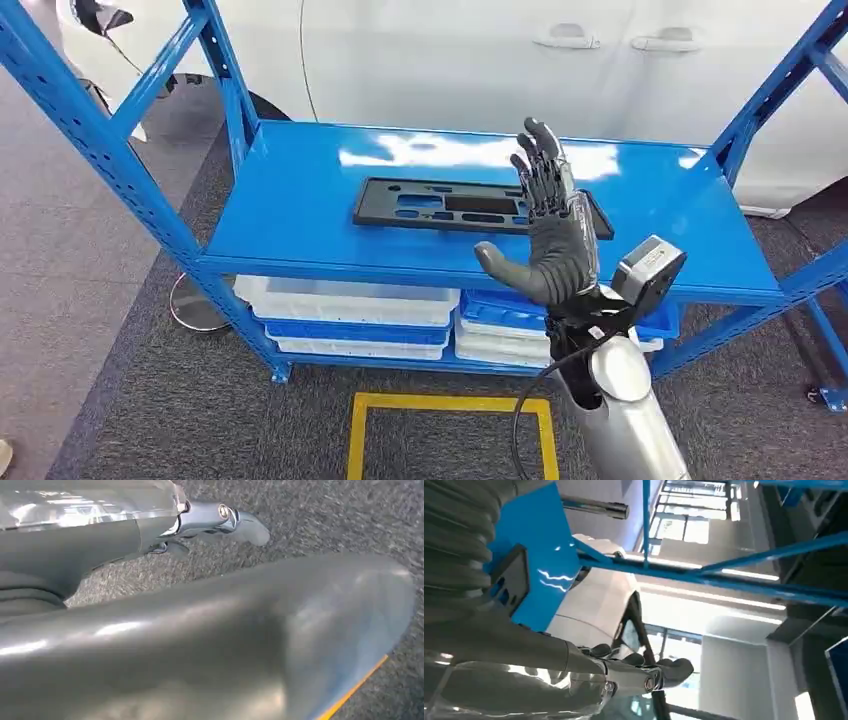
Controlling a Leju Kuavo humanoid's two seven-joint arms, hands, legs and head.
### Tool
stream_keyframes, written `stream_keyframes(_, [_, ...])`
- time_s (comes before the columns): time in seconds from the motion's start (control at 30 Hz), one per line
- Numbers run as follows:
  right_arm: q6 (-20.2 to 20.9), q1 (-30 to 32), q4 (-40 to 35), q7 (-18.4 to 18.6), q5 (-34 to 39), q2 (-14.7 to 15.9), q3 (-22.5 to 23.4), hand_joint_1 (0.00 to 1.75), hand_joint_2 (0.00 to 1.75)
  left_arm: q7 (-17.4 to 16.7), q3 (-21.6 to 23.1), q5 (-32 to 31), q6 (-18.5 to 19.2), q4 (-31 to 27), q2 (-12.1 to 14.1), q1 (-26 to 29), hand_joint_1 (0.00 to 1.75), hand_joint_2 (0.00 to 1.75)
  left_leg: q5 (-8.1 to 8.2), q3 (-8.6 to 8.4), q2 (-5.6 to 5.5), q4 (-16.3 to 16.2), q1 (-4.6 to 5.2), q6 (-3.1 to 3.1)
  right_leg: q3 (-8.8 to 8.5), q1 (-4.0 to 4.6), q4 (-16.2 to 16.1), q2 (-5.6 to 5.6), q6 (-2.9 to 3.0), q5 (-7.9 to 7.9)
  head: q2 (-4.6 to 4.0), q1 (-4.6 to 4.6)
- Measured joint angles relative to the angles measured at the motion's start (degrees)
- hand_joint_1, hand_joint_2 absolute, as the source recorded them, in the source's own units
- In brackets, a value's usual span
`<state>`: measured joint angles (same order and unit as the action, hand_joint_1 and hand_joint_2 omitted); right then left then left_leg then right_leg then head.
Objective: Take the parts from the cabinet and place them on the table.
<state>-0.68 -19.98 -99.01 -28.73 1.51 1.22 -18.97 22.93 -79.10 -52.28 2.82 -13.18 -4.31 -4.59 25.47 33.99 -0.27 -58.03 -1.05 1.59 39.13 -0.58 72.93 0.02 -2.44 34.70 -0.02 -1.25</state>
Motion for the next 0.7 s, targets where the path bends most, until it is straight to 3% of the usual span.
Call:
stream_keyframes(0.03, [0.7,0.4,-0.3,-1.0,-0.2,0.4,0.0,0.00,0.00,0.0,0.1,-0.2,0.1,0.0,0.0,0.0,0.00,0.00,0.17,-0.08,0.00,0.0,0.00,0.04,1.77,-0.05,2.5,0.00,-0.05,0.24,0.00,-0.02])
stream_keyframes(0.07, [2.0,0.6,-0.7,-2.0,0.1,0.6,0.0,0.00,0.00,-0.2,0.1,-0.4,0.2,0.0,0.0,-0.1,0.00,0.00,0.39,-0.37,0.10,-0.1,0.01,-0.01,2.34,-0.13,2.2,-0.01,-0.02,-1.26,0.00,-0.02])
stream_keyframes(0.13, [3.6,0.7,-1.5,-2.3,1.4,0.8,1.0,0.00,0.00,-0.3,0.1,-0.5,0.2,0.0,0.1,-0.1,0.00,0.00,1.03,-1.41,0.53,0.0,0.03,-0.13,-0.71,-0.07,-5.9,-0.25,0.58,-7.19,0.00,-0.02])
stream_keyframes(0.17, [4.2,0.7,-1.9,-2.3,1.8,0.8,1.4,0.00,0.00,-0.3,0.2,-0.5,0.2,0.0,0.1,-0.1,0.00,0.00,1.40,-2.08,0.82,0.0,0.09,-0.32,-3.22,0.24,-11.6,-1.43,1.14,-10.26,0.00,-0.04])
stream_keyframes(0.2, [4.5,0.7,-2.1,-2.3,2.1,0.8,1.6,0.00,0.00,-0.3,0.2,-0.5,0.2,0.0,0.1,0.0,0.00,0.00,1.72,-2.34,1.08,0.1,0.10,-0.59,-4.56,0.87,-14.8,-4.15,1.83,-10.66,0.00,-0.02])
stream_keyframes(0.23, [4.8,0.6,-2.1,-2.3,2.2,0.8,1.7,0.00,0.00,-0.3,0.1,-0.5,0.2,0.0,0.0,0.0,0.00,0.00,2.04,-2.55,1.34,-0.1,0.55,-1.07,-4.75,1.49,-15.5,-4.71,2.13,-10.25,0.00,0.07])
stream_keyframes(0.33, [4.9,0.7,-2.4,-2.2,2.3,0.9,2.0,0.00,0.00,-0.3,0.1,-0.5,0.2,0.0,0.1,-0.2,0.00,0.00,2.50,-3.42,3.29,0.8,0.44,-1.96,-4.56,1.50,-15.6,-2.38,2.67,-10.08,0.00,-0.04])
stream_keyframes(0.37, [4.9,0.7,-2.7,-2.2,2.3,0.9,2.1,0.00,0.00,-0.3,0.2,-0.5,0.2,0.0,0.2,-0.3,0.00,0.00,2.90,-3.68,4.01,0.9,0.81,-2.41,-5.34,0.84,-16.3,-1.62,3.05,-10.41,0.00,0.15])
stream_keyframes(0.4, [5.0,0.7,-2.8,-2.2,2.3,0.9,2.2,0.00,0.00,-0.3,0.2,-0.5,0.2,0.0,0.4,-0.4,0.00,0.00,3.59,-3.73,2.85,-0.3,0.50,-2.48,-5.84,0.73,-16.8,-1.23,3.25,-10.47,0.00,-0.04])
stream_keyframes(0.43, [4.9,0.7,-2.8,-2.3,2.3,0.9,2.2,0.00,0.00,-0.3,0.2,-0.5,0.2,0.0,0.4,-0.4,0.00,0.00,5.40,-2.39,1.79,-3.5,0.36,-2.53,-6.13,0.59,-16.9,-0.86,3.63,-10.37,0.00,0.28])
stream_keyframes(0.47, [4.9,0.8,-2.8,-2.3,2.3,0.8,2.2,0.00,0.00,-0.3,0.2,-0.5,0.2,0.0,0.4,-0.4,0.00,0.00,7.69,0.03,1.16,-8.3,0.30,-2.66,-6.28,0.60,-16.9,-0.34,3.82,-10.21,0.00,0.33])
stream_keyframes(0.53, [4.8,1.1,-2.8,-2.3,2.1,0.8,2.2,0.00,0.00,-0.3,0.2,-0.5,0.2,0.0,0.5,-0.2,0.00,0.00,10.45,4.99,0.80,-16.7,0.26,-2.91,-6.43,0.76,-16.8,0.82,4.03,-9.94,0.00,0.37])
stream_keyframes(0.57, [4.6,1.2,-2.8,-2.3,2.1,0.8,2.2,0.00,0.00,-0.3,0.2,-0.5,0.2,0.0,0.5,-0.2,0.00,0.00,9.81,6.14,0.79,-17.8,0.26,-2.93,-6.57,0.84,-16.8,1.57,3.97,-9.80,0.00,0.42])
stream_keyframes(0.6, [4.4,1.3,-2.8,-2.3,2.0,0.8,2.3,0.00,0.00,-0.3,0.2,-0.5,0.2,0.0,0.6,-0.2,0.00,0.00,7.63,5.70,0.77,-15.8,0.26,-2.83,-6.86,0.87,-16.7,2.29,3.91,-9.58,0.00,0.39])
stream_keyframes(0.63, [4.2,1.2,-2.8,-2.3,2.0,0.8,2.3,0.00,1.75,-0.3,0.2,-0.5,0.2,0.0,0.6,-0.2,0.00,0.00,4.50,4.11,0.59,-11.5,0.27,-2.66,-7.22,0.91,-16.6,2.93,3.77,-9.29,0.00,0.44])
stream_keyframes(0.67, [4.0,1.2,-2.8,-2.0,2.0,0.8,2.4,0.00,1.75,-0.3,0.2,-0.5,0.2,0.0,0.7,-0.2,0.00,0.00,1.11,1.85,-0.12,-6.0,0.27,-2.35,-7.68,0.93,-16.4,3.40,3.66,-8.91,0.00,0.39])
stream_keyframes(0.7, [3.8,1.2,-2.8,-1.6,2.2,0.7,2.4,0.00,1.75,-0.3,0.2,-0.5,0.2,0.0,0.7,-0.1,0.00,0.00,-1.17,0.24,-1.48,-1.4,0.28,-1.95,-7.87,0.88,-16.2,3.56,3.59,-8.50,0.00,0.44])
